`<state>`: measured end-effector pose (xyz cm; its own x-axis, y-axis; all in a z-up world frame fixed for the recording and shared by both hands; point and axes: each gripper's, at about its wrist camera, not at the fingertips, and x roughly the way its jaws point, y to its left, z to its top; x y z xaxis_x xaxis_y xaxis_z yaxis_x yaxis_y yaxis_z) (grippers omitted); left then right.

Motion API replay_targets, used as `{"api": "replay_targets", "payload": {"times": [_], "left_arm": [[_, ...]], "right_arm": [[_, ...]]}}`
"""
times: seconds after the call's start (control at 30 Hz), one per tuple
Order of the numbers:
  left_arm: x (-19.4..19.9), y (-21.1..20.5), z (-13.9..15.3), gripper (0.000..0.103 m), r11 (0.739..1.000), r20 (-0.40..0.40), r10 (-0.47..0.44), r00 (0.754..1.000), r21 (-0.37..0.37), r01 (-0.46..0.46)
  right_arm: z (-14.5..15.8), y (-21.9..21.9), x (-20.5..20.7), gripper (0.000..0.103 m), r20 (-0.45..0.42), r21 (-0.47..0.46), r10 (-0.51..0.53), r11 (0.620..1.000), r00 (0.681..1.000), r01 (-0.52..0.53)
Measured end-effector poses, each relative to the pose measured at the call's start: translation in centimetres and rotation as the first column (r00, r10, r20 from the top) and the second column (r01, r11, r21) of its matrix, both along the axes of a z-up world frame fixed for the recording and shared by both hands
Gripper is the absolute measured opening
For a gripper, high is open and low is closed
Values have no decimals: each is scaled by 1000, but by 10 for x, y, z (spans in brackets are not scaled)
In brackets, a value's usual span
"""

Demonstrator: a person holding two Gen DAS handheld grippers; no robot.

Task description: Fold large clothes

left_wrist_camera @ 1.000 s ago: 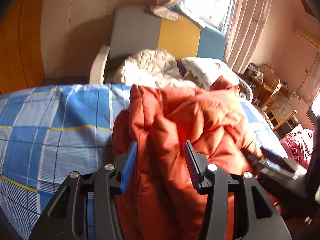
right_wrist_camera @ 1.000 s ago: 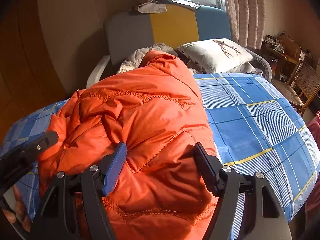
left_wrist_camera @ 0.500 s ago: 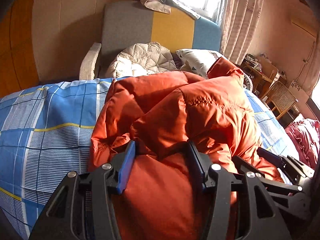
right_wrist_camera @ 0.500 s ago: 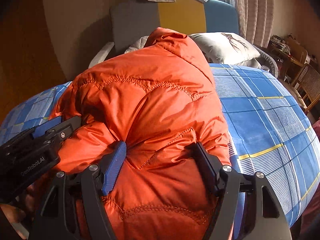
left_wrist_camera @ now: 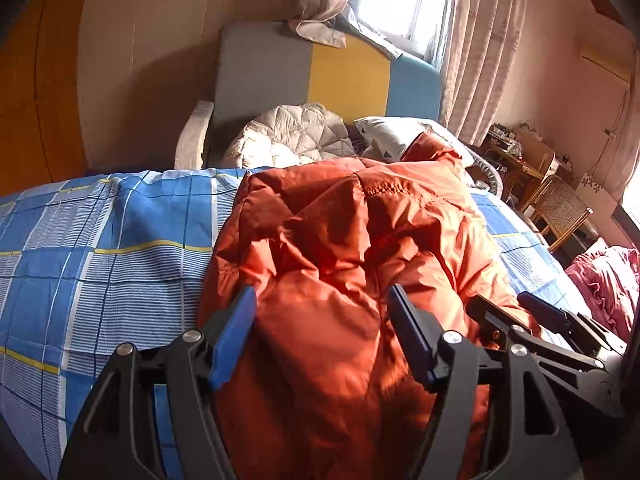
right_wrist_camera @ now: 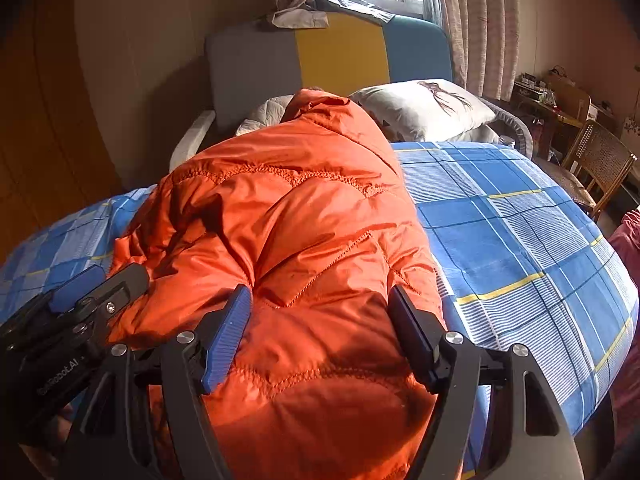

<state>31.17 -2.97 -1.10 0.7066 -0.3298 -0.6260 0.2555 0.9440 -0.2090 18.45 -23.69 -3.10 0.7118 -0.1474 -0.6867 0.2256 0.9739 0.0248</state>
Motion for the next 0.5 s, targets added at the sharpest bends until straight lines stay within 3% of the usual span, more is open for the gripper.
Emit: {"api": "replay_targets", "payload": {"times": [0.5], "left_arm": [[-54,13,19,88,998,82,53,995,11,-54]], "right_arm": [[9,4,-44,77,9,-21,-19,1000,1000,19]]}}
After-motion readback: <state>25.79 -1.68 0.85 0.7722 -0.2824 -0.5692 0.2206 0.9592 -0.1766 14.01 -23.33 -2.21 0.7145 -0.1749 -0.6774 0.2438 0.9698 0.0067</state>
